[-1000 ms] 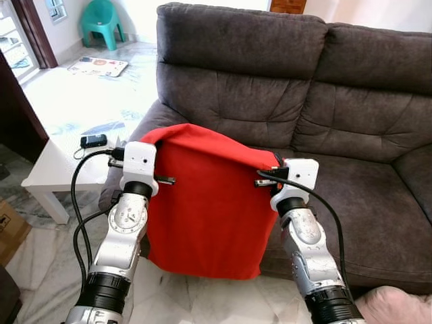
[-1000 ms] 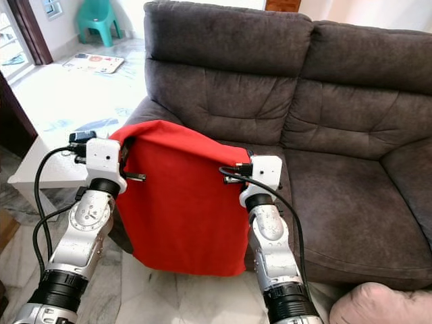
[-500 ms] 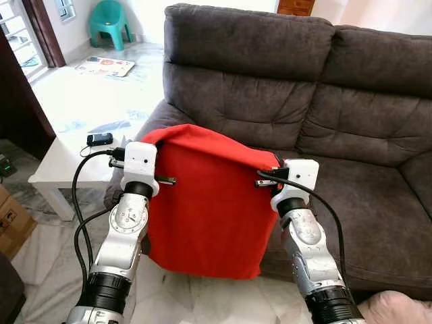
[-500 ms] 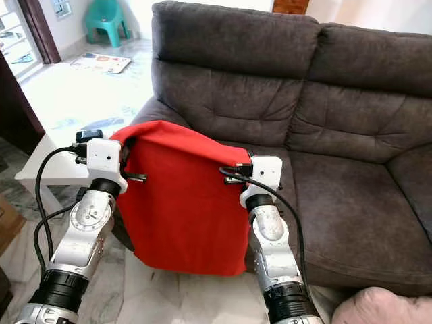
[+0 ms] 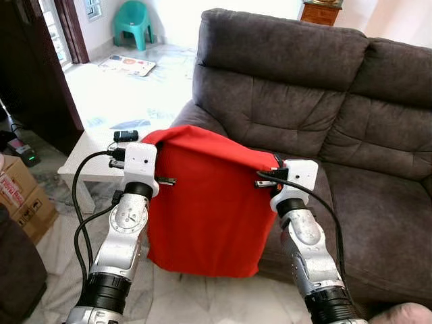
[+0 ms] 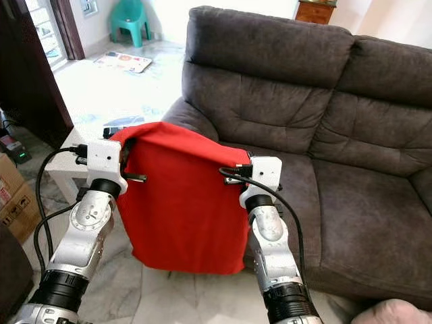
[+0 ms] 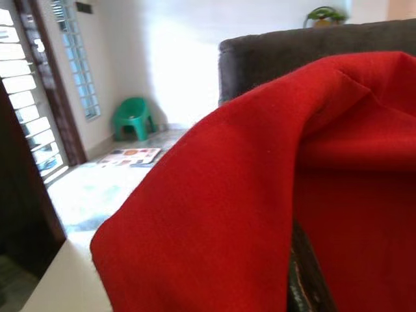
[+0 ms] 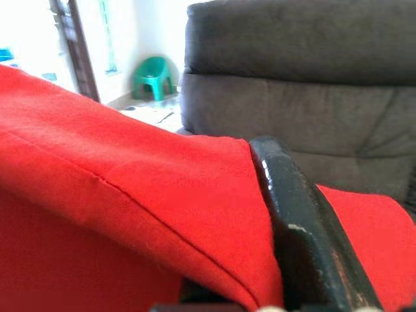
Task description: Move the pillow to the sofa from floor
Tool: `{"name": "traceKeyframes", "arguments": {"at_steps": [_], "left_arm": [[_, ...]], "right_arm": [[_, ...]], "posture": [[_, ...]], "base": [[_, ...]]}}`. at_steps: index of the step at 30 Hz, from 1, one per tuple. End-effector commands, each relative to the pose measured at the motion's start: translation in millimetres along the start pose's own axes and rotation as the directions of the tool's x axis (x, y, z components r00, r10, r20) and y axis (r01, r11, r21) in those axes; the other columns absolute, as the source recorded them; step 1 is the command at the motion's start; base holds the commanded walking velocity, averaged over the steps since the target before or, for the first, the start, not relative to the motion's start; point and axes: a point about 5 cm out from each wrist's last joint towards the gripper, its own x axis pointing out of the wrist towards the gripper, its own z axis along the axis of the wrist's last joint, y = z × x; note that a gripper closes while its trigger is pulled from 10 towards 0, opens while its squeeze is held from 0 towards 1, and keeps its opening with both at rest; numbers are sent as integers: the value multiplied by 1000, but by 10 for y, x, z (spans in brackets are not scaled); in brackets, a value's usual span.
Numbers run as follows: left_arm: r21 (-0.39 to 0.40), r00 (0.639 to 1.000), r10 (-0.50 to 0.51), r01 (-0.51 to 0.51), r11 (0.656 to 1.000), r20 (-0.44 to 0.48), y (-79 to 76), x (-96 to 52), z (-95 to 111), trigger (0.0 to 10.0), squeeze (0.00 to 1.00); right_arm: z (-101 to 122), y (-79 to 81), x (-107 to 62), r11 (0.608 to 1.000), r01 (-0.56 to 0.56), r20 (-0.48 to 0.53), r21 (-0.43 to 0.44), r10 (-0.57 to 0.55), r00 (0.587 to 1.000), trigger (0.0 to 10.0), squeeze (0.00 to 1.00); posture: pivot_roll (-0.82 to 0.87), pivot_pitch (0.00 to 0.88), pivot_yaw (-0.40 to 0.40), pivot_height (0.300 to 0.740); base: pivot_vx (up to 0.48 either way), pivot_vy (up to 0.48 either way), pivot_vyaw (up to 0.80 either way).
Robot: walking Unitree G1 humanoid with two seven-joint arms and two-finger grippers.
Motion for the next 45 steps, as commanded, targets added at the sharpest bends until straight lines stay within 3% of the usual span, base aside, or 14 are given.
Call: {"name": "traceKeyframes", "arguments": {"at_steps": [1,16,34,45], "left_arm": [[-11,994,90,-90,996,55,198,41,123,10000,0],[-10,994,93,-92,996,49,202,31,114,10000,0],[2,995,79,-79,997,63,166,29,134,10000,0],[39,980,81,-90,995,181,181,81,436,10000,0]], "right_arm": [[133,-298,17,989,145,56,6,-145,988,10000,0],[130,-298,25,989,146,57,-3,-145,988,10000,0],[158,-237,49,994,106,77,-2,-105,991,10000,0],[312,-131,92,999,34,153,-24,-30,988,10000,0]], "posture": [[78,0,-67,740],[80,0,-68,740],[82,0,-72,740],[84,0,-71,740]], "base": [[0,300,-800],[0,297,-778],[0,113,0],[0,0,0]]}}
